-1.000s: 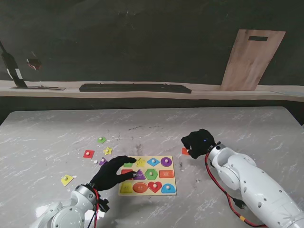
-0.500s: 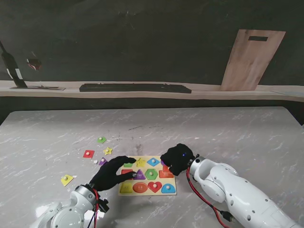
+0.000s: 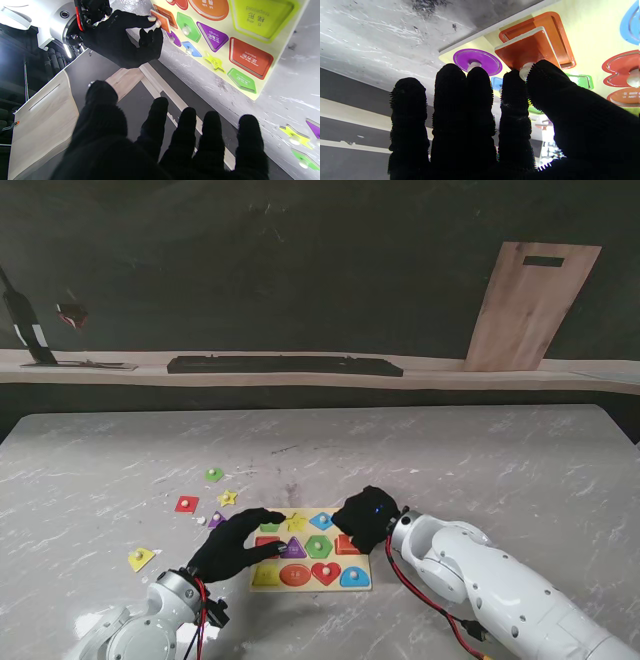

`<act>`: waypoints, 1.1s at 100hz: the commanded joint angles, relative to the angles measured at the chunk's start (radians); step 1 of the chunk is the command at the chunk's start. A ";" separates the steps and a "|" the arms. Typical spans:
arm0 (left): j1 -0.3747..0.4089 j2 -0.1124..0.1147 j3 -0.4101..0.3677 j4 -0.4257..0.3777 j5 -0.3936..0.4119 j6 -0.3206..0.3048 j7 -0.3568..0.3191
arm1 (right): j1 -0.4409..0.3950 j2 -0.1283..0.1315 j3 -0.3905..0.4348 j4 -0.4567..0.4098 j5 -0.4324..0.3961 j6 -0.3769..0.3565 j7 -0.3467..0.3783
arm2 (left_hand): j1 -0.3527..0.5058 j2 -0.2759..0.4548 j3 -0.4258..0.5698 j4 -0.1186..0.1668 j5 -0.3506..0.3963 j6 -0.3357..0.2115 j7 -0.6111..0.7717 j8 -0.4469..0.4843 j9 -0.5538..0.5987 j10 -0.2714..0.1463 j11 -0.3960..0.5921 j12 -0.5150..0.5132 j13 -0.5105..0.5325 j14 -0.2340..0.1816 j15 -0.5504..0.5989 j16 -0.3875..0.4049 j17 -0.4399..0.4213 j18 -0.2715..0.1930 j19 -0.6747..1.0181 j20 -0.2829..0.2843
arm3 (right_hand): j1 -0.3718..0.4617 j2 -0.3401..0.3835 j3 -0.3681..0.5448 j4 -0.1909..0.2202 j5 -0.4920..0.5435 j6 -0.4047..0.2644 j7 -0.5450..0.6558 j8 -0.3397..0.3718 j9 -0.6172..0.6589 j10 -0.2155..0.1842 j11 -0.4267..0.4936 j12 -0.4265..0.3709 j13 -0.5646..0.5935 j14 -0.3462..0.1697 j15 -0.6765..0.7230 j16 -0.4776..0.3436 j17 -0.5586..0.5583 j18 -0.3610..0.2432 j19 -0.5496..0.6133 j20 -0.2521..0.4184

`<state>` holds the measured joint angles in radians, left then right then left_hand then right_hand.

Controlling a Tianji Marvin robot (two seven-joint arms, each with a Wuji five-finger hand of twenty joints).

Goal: Fit puzzle pieces into a puzzle board

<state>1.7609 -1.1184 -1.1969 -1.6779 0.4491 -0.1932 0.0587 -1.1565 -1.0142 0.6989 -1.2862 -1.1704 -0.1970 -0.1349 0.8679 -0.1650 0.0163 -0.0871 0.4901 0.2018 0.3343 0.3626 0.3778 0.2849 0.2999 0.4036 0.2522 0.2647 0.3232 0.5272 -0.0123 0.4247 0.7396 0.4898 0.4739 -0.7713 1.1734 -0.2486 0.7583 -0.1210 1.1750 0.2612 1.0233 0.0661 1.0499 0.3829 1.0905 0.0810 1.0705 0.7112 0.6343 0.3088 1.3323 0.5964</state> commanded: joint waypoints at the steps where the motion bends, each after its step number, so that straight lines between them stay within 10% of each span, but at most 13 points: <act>1: 0.003 -0.002 0.001 -0.005 -0.001 -0.002 0.000 | 0.000 -0.005 -0.011 0.008 0.002 0.008 0.001 | 0.013 0.028 -0.037 0.038 0.020 -0.028 0.005 -0.018 0.007 -0.015 -0.005 -0.017 -0.034 -0.043 -0.015 -0.008 -0.014 -0.069 0.002 -0.001 | 0.067 0.006 0.060 0.012 0.039 -0.042 0.032 0.030 0.019 0.034 0.023 -0.009 0.020 0.004 0.019 0.011 -0.001 0.039 0.036 0.016; 110: 0.006 -0.003 0.000 -0.006 0.003 -0.005 0.006 | 0.025 -0.003 -0.077 0.047 0.013 0.006 -0.025 | 0.015 0.028 -0.037 0.038 0.023 -0.028 0.005 -0.017 0.007 -0.013 -0.005 -0.017 -0.035 -0.042 -0.015 -0.009 -0.014 -0.069 0.002 -0.001 | 0.046 0.045 0.030 0.019 -0.005 -0.118 0.031 0.040 -0.013 -0.010 0.018 -0.003 -0.017 -0.010 0.012 0.011 -0.035 0.023 0.025 0.017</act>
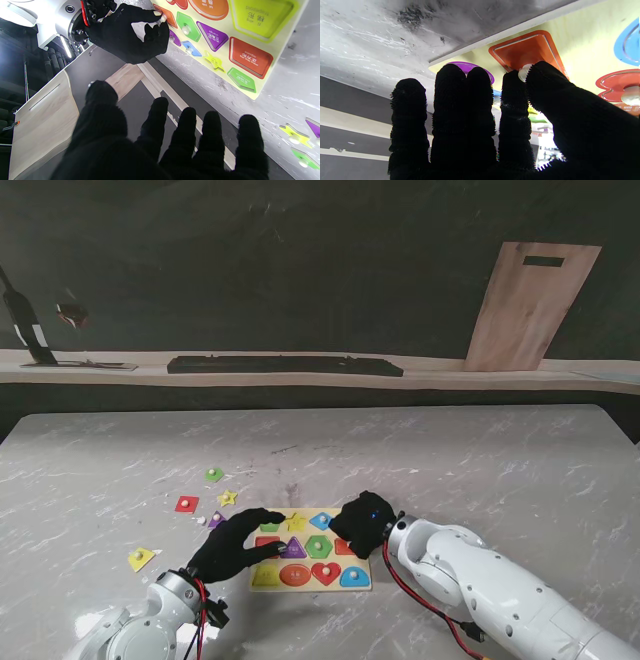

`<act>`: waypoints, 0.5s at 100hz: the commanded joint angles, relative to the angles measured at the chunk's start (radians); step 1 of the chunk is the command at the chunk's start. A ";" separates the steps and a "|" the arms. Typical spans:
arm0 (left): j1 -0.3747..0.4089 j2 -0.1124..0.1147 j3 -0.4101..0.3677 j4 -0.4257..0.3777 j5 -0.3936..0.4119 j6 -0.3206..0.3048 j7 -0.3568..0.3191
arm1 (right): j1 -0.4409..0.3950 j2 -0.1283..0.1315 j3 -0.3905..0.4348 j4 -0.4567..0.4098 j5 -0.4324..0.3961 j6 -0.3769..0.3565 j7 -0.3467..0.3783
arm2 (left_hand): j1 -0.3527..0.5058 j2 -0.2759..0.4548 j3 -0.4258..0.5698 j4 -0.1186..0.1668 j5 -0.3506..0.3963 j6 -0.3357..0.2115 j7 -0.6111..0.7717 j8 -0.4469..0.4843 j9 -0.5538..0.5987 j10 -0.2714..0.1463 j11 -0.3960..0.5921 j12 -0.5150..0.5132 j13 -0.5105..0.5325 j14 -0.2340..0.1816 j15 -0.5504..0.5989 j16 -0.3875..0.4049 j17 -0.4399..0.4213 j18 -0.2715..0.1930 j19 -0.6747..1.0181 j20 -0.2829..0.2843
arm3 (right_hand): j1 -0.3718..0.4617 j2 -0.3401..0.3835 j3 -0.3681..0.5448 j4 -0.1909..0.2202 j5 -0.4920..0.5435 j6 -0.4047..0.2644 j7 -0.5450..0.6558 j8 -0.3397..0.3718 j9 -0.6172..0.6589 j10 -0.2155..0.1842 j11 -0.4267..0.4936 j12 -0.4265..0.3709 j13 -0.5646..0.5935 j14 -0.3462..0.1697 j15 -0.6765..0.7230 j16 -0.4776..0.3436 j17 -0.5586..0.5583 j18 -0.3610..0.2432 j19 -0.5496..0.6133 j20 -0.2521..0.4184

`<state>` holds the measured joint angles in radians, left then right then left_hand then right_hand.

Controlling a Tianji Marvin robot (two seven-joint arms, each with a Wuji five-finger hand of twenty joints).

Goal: Fit puzzle pieces into a puzzle board

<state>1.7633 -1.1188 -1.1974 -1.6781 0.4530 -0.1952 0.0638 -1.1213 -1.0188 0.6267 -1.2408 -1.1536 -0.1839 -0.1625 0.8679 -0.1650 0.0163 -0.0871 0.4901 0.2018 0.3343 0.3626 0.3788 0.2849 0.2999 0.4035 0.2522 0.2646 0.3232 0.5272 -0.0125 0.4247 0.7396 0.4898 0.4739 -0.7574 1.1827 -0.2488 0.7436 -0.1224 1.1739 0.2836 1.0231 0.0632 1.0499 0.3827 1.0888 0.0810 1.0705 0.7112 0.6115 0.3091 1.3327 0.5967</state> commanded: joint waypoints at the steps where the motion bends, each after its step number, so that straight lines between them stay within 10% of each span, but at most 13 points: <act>1: 0.003 -0.002 0.000 -0.005 -0.001 -0.003 0.001 | -0.010 0.001 -0.005 0.002 -0.003 -0.007 0.002 | 0.013 0.029 -0.038 0.038 0.022 -0.029 0.005 -0.018 0.006 -0.014 -0.005 -0.017 -0.035 -0.043 -0.015 -0.009 -0.014 -0.070 0.002 -0.001 | 0.045 0.034 0.019 0.018 0.009 -0.119 0.032 0.018 -0.013 -0.009 0.018 -0.002 -0.016 -0.010 0.012 0.011 -0.013 0.023 0.025 0.017; 28: 0.004 -0.002 0.000 -0.006 0.000 -0.001 0.000 | -0.001 -0.001 -0.024 0.020 0.002 0.015 -0.014 | 0.014 0.027 -0.038 0.038 0.024 -0.029 0.005 -0.017 0.008 -0.014 -0.005 -0.017 -0.034 -0.042 -0.014 -0.008 -0.013 -0.069 0.003 -0.001 | 0.034 0.052 -0.022 0.012 -0.008 -0.132 0.015 0.004 -0.010 -0.032 0.021 0.003 -0.018 -0.017 0.014 0.012 -0.014 0.020 0.025 0.019; 50: 0.004 -0.003 0.001 -0.006 -0.001 0.001 0.002 | -0.021 0.002 -0.008 0.008 -0.027 0.062 -0.028 | 0.017 0.028 -0.037 0.038 0.031 -0.027 0.006 -0.017 0.008 -0.014 -0.005 -0.017 -0.034 -0.041 -0.014 -0.008 -0.013 -0.069 0.004 -0.001 | -0.135 0.014 -0.102 0.026 0.013 -0.088 0.003 -0.001 -0.018 -0.022 0.018 0.065 -0.024 0.002 0.020 0.011 -0.026 0.041 0.033 0.023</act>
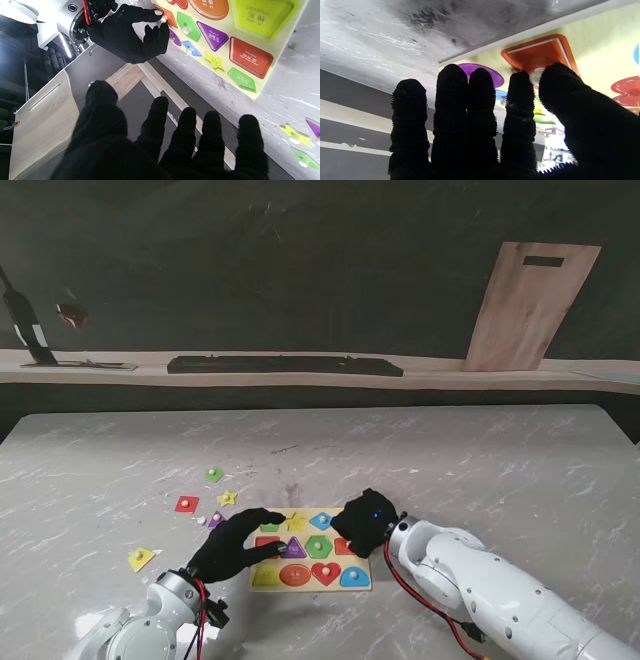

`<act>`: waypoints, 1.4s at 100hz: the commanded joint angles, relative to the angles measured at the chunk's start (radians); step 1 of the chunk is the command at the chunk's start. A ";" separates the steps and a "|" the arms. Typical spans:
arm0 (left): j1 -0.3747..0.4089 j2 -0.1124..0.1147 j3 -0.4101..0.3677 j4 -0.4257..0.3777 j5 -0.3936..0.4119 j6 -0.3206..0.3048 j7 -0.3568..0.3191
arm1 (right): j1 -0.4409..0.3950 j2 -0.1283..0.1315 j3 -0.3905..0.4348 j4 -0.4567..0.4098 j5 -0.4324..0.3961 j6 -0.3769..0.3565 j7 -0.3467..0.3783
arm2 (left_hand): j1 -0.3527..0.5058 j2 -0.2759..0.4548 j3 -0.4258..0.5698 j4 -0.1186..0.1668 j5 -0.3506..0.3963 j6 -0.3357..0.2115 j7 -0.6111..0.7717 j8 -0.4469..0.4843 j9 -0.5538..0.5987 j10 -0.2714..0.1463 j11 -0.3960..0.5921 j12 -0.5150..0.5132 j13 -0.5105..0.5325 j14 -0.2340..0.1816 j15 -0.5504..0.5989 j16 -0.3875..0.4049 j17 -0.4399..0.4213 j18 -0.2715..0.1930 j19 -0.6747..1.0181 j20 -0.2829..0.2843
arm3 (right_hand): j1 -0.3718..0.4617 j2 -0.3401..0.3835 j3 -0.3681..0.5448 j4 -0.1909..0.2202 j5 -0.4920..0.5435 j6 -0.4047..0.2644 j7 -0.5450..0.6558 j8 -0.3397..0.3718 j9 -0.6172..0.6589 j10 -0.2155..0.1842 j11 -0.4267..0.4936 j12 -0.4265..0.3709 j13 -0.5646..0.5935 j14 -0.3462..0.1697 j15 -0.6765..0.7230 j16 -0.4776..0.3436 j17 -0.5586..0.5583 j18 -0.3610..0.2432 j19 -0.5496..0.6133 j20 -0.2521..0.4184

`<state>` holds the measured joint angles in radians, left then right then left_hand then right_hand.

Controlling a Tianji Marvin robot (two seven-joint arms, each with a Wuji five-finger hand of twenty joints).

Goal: Fit puzzle pieces into a puzzle board

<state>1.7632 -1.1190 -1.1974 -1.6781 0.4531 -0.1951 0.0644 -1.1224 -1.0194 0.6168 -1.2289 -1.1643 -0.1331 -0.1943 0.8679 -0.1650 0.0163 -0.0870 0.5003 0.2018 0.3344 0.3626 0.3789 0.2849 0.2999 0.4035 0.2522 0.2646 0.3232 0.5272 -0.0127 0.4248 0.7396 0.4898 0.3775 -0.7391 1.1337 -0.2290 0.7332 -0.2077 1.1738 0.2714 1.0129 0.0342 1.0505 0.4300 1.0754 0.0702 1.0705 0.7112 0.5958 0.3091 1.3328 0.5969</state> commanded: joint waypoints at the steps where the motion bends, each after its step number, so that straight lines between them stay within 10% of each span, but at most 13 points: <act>1: 0.004 -0.003 0.001 -0.006 -0.002 0.001 0.001 | -0.021 0.003 0.003 -0.004 -0.017 0.013 0.004 | 0.017 0.027 -0.037 0.038 0.021 -0.026 0.006 -0.017 0.007 -0.012 -0.006 -0.017 -0.034 -0.041 -0.014 -0.008 -0.014 -0.069 0.004 -0.001 | -0.043 -0.002 -0.055 0.007 0.025 -0.001 0.001 0.014 -0.008 0.008 0.017 0.018 -0.010 0.014 0.020 0.011 -0.011 0.041 0.033 0.023; 31: 0.004 -0.003 0.000 -0.006 -0.001 0.000 0.005 | -0.055 0.003 0.041 -0.023 -0.032 0.061 0.016 | 0.019 0.030 -0.036 0.038 0.020 -0.026 0.005 -0.017 0.008 -0.014 -0.004 -0.017 -0.035 -0.043 -0.013 -0.008 -0.013 -0.070 0.005 -0.001 | -0.184 0.169 -0.173 0.135 0.079 0.073 -0.139 0.247 -0.014 0.028 0.006 0.031 -0.028 0.043 0.022 0.004 -0.040 0.061 0.039 0.029; 68: 0.008 -0.003 -0.006 -0.010 0.003 -0.002 0.005 | -0.132 0.002 0.146 -0.078 -0.065 0.089 0.001 | 0.020 0.030 -0.038 0.038 0.020 -0.026 0.004 -0.017 0.006 -0.012 -0.005 -0.017 -0.035 -0.040 -0.012 -0.008 -0.014 -0.068 0.005 -0.002 | -0.238 0.277 -0.289 0.138 0.067 0.087 -0.161 0.253 -0.038 0.042 -0.007 0.028 -0.061 0.064 0.011 -0.002 -0.082 0.072 0.035 0.032; 82: 0.018 -0.001 -0.019 -0.017 0.009 -0.015 0.005 | -0.223 -0.001 0.276 -0.162 -0.073 0.045 0.008 | 0.010 0.025 -0.042 0.037 0.017 -0.027 0.001 -0.018 0.006 -0.013 -0.006 -0.018 -0.036 -0.041 -0.014 -0.009 -0.016 -0.067 0.004 -0.003 | -0.240 0.308 -0.333 0.148 -0.109 0.051 -0.248 0.230 -0.174 0.014 -0.063 0.019 -0.177 0.053 -0.081 -0.035 -0.181 0.047 -0.016 0.014; 140: 0.041 0.000 -0.039 -0.036 0.013 -0.058 0.008 | -0.585 -0.078 0.653 -0.516 0.542 -0.065 0.178 | 0.004 0.021 -0.038 0.038 0.017 -0.028 -0.001 -0.017 0.010 -0.013 -0.009 -0.017 -0.031 -0.040 -0.018 -0.009 -0.013 -0.066 0.001 -0.003 | -0.190 0.201 -0.359 0.159 -0.547 0.071 -0.339 0.206 -0.615 -0.011 -0.216 -0.025 -0.477 0.053 -0.492 -0.219 -0.413 -0.008 -0.291 -0.171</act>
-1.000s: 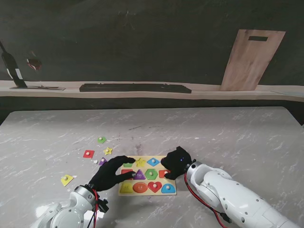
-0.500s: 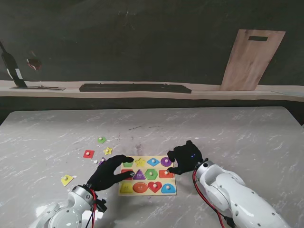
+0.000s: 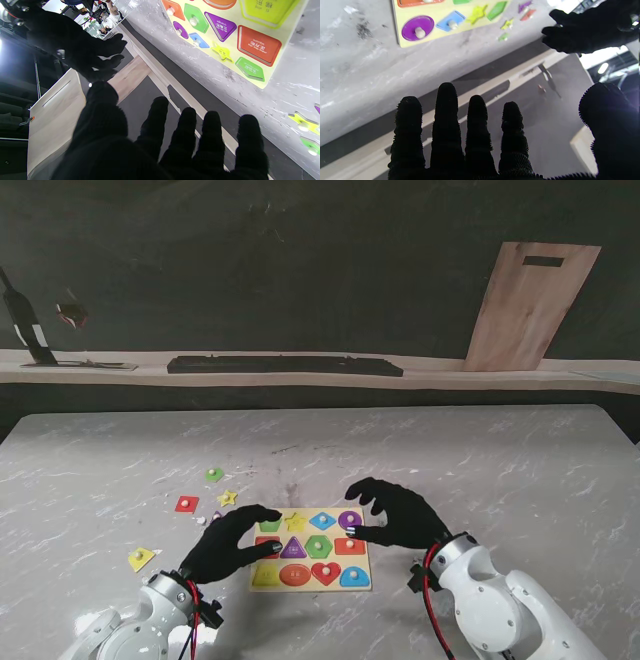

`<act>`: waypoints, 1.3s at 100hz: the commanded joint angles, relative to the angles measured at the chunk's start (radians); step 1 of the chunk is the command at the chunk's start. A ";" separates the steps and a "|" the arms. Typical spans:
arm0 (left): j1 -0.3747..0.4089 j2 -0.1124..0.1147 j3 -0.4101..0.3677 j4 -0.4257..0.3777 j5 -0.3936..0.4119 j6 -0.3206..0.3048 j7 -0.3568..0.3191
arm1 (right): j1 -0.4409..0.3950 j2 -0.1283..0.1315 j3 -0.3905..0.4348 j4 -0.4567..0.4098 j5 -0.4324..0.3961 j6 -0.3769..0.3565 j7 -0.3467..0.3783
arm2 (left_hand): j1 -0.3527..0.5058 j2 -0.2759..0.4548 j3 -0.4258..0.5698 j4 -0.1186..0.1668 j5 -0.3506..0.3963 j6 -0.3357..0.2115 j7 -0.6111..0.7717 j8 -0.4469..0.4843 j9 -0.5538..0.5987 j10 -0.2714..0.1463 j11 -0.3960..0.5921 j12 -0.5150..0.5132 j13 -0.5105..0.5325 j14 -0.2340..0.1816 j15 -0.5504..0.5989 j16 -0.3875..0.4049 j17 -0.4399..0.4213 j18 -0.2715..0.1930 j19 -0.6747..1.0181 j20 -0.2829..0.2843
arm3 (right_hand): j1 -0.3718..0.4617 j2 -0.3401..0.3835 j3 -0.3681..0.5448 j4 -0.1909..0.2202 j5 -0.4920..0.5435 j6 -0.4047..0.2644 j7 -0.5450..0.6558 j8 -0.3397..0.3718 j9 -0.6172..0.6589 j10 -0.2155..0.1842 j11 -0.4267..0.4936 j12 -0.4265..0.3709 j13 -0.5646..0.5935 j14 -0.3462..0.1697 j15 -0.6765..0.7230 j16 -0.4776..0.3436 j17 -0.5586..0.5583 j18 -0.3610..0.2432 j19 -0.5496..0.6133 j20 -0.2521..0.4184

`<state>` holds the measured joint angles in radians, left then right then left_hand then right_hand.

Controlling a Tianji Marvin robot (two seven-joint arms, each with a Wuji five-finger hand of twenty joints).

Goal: Fit puzzle pieces into a puzzle board

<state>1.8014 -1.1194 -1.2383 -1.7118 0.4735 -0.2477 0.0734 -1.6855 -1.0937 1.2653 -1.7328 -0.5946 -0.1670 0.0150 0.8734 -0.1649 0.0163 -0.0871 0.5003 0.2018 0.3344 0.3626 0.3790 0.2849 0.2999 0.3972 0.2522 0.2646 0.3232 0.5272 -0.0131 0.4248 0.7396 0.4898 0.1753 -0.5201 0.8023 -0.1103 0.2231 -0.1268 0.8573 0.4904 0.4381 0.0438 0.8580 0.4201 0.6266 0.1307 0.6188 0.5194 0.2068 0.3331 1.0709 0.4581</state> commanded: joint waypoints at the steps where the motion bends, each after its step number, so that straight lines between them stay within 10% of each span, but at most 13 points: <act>1: 0.003 0.000 0.002 -0.002 -0.007 -0.006 -0.001 | -0.026 -0.005 0.008 -0.014 -0.024 -0.037 -0.034 | -0.002 0.022 -0.038 0.038 0.016 -0.028 -0.001 -0.017 0.009 -0.014 -0.009 -0.011 -0.031 -0.042 -0.018 -0.009 -0.012 -0.066 0.001 -0.003 | 0.011 -0.018 -0.030 0.040 -0.038 -0.011 -0.024 -0.014 -0.041 -0.021 -0.025 -0.016 -0.032 -0.009 -0.046 -0.029 -0.027 -0.033 -0.032 -0.036; 83: 0.079 0.007 -0.150 -0.032 0.099 -0.098 0.024 | -0.135 -0.016 0.088 -0.095 0.199 -0.217 -0.015 | 0.000 -0.035 -0.026 0.047 -0.009 0.000 -0.024 -0.028 0.017 -0.012 -0.008 -0.003 -0.006 -0.038 -0.001 0.011 0.007 -0.072 0.058 0.036 | -0.053 -0.024 -0.044 0.047 -0.034 -0.022 -0.053 -0.020 -0.047 -0.044 -0.063 -0.032 -0.051 -0.010 -0.115 -0.049 -0.024 -0.035 -0.053 -0.078; 111: 0.144 0.014 -0.291 -0.047 0.220 -0.124 0.032 | -0.134 -0.018 0.076 -0.096 0.144 -0.218 -0.047 | 0.048 -0.090 -0.017 0.049 0.029 0.014 -0.001 -0.021 0.082 -0.005 0.023 0.016 0.051 -0.019 0.086 0.082 0.046 -0.069 0.213 0.121 | -0.043 -0.026 -0.045 0.044 -0.015 -0.025 -0.044 -0.012 -0.025 -0.042 -0.051 -0.027 -0.041 -0.014 -0.099 -0.040 -0.015 -0.022 -0.039 -0.062; 130: 0.193 0.034 -0.389 -0.086 0.411 -0.017 -0.020 | -0.140 -0.017 0.077 -0.101 0.113 -0.220 -0.056 | 0.070 -0.049 -0.010 0.052 0.091 0.038 0.044 -0.006 0.246 0.015 0.113 0.068 0.181 0.016 0.225 0.164 0.127 -0.060 0.381 0.174 | -0.037 -0.024 -0.046 0.042 0.006 -0.029 -0.039 -0.009 -0.002 -0.041 -0.049 -0.026 -0.035 -0.014 -0.092 -0.036 -0.014 -0.016 -0.032 -0.051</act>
<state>1.9731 -1.1092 -1.6108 -1.7838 0.8794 -0.3101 0.0740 -1.8160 -1.1061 1.3463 -1.8263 -0.4672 -0.3857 -0.0390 0.9204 -0.2385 0.0165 -0.0871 0.5624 0.2166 0.3524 0.3509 0.5849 0.2849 0.3774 0.4421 0.4079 0.2643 0.4920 0.6647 0.1003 0.4250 1.0476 0.6283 0.1556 -0.5247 0.7571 -0.0892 0.2138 -0.1382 0.8217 0.4755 0.4104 0.0356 0.8027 0.3862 0.5748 0.1307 0.5154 0.4799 0.1889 0.3222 1.0208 0.3921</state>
